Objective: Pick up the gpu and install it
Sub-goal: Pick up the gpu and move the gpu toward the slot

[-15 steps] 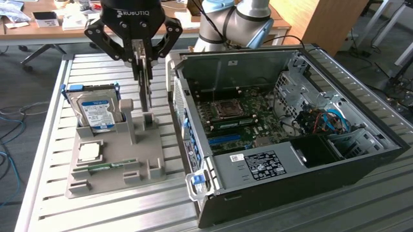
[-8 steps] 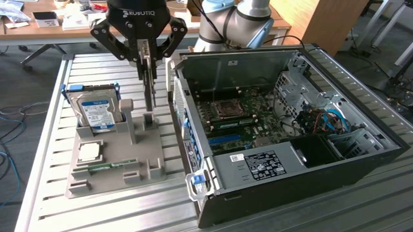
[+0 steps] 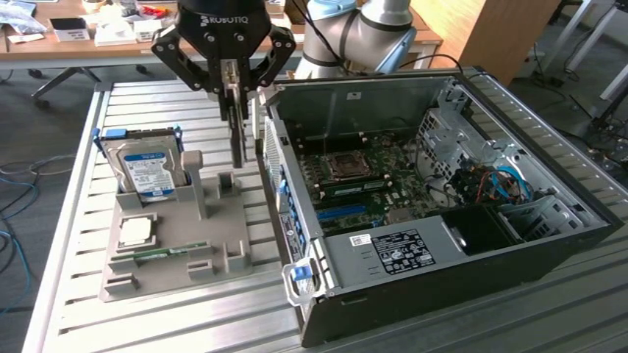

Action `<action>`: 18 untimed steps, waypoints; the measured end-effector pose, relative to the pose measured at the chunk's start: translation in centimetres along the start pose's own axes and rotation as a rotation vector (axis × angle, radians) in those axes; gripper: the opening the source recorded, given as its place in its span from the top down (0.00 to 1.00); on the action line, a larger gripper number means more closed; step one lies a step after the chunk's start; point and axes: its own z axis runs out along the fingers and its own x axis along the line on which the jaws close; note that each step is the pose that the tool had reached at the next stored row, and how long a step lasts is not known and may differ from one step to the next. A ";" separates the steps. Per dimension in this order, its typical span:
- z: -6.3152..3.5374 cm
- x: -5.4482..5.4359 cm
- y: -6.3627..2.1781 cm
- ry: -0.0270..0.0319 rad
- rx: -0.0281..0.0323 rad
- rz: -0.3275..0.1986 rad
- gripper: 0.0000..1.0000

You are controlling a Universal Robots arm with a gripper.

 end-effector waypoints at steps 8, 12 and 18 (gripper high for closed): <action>0.03 -1.0 0.07 0.0001 -0.0005 0.000 0.73; 0.04 -1.5 0.11 0.0000 -0.0007 0.000 0.73; 0.06 -2.4 0.18 0.0001 -0.0010 0.000 0.73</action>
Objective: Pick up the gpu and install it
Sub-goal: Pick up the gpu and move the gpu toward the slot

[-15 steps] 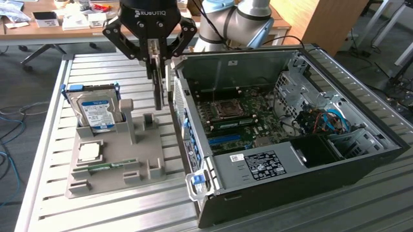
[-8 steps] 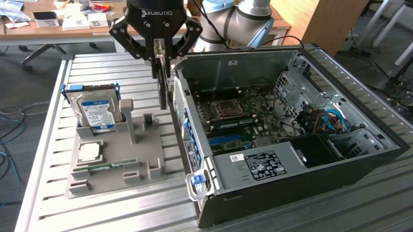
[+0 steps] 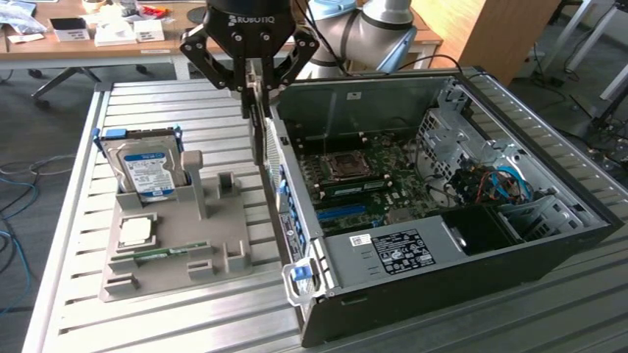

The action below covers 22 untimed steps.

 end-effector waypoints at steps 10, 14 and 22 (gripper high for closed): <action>0.04 -1.4 0.11 0.0000 -0.0003 0.000 0.73; 0.05 -1.9 0.14 0.0000 -0.0003 0.000 0.73; 0.08 -2.8 0.21 0.0000 -0.0005 0.000 0.73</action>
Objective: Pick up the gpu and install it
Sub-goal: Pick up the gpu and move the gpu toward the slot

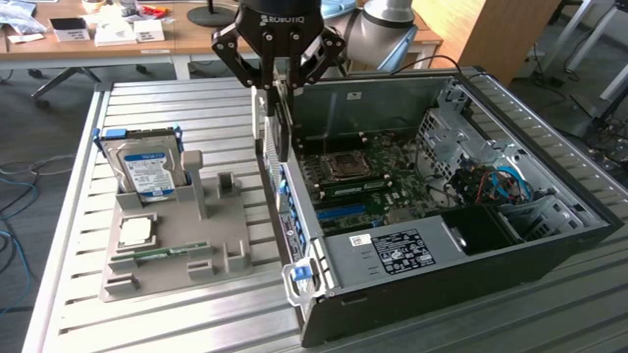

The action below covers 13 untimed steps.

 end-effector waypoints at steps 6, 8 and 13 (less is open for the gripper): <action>0.02 -0.8 0.06 0.0001 0.0000 0.000 0.73; 0.03 -1.1 0.09 0.0001 -0.0001 0.000 0.73; 0.05 -2.0 0.15 0.0001 -0.0003 0.000 0.73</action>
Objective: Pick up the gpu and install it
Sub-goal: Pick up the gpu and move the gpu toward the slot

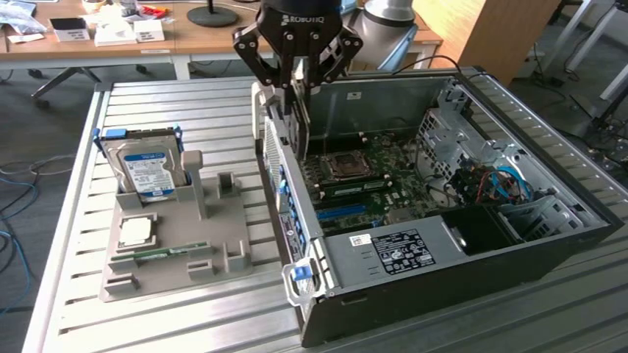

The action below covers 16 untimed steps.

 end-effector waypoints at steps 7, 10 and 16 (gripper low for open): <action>0.03 -1.3 0.10 0.0000 0.0001 0.000 0.73; 0.05 -1.9 0.14 0.0000 0.0001 0.000 0.73; 0.09 -3.1 0.23 0.0000 0.0000 0.000 0.73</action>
